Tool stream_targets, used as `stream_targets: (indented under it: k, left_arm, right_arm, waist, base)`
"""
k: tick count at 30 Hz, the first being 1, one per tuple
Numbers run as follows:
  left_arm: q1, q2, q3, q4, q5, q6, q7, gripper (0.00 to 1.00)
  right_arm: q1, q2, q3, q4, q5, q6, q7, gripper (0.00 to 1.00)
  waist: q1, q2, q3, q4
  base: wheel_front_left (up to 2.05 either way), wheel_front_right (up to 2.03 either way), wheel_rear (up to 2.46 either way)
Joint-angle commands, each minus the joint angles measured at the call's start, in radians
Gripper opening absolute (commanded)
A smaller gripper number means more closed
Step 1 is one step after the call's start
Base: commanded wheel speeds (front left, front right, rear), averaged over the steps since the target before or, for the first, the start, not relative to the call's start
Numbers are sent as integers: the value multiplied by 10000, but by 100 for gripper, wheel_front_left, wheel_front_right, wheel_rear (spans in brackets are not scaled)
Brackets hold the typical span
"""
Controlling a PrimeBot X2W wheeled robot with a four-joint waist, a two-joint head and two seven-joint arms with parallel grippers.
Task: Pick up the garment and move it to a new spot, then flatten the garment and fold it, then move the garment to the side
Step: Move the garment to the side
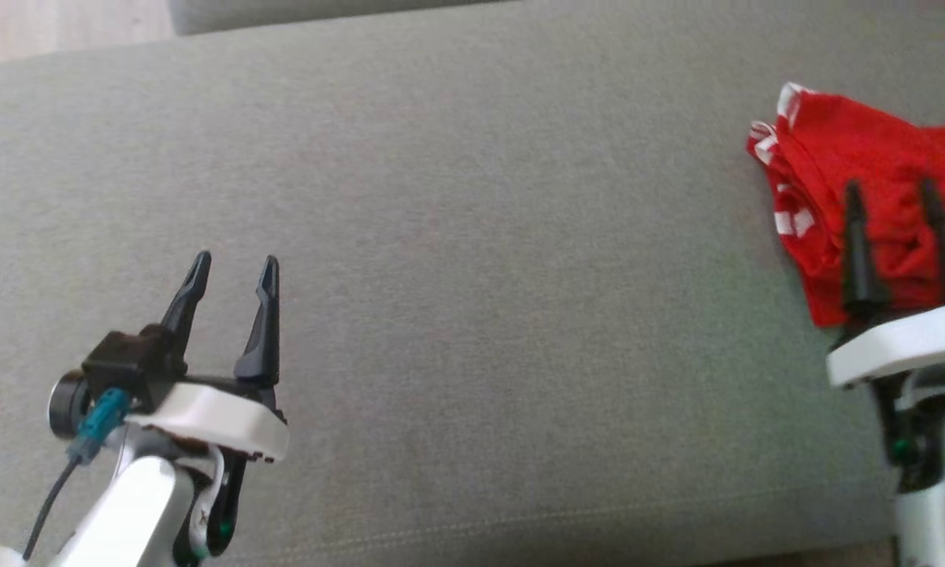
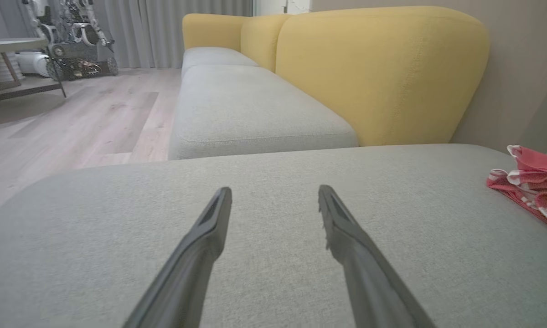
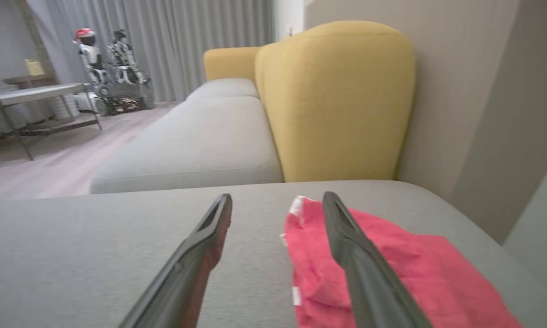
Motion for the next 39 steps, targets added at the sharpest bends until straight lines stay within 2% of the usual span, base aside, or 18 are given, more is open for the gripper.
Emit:
stream_targets:
  k: [1, 6, 15, 26, 39]
  left_arm:
    - [-162, 323, 481, -309, -54, 103, -82, 100]
    - [66, 446, 456, -397, -43, 161, -56, 100]
    - [609, 705, 399, -594, 47, 443, 163, 100]
    - [1210, 876, 376, -874, -40, 687, 330, 100]
    - [1501, 1044, 397, -925, -156, 770, 391, 100]
  right_arm:
    - [32, 208, 394, -610, -159, -7, 85, 100]
    - [425, 642, 789, -894, -275, -7, 121, 100]
    - [1071, 827, 831, -882, -360, -7, 144, 100]
    - [2022, 872, 779, -1203, -512, -7, 352, 100]
    - [2577, 889, 740, -1492, -540, -7, 487, 100]
  waist:
    - [0, 0, -372, 361]
    - [0, 0, -657, 794]
    - [0, 0, -1224, 1131]
    - [0, 0, -1830, 1179]
    - [0, 0, -2071, 1172]
  base:
    - [0, 0, 0]
    - [0, 0, 0]
    - [0, 0, 0]
    - [0, 0, 0]
    - [0, 0, 0]
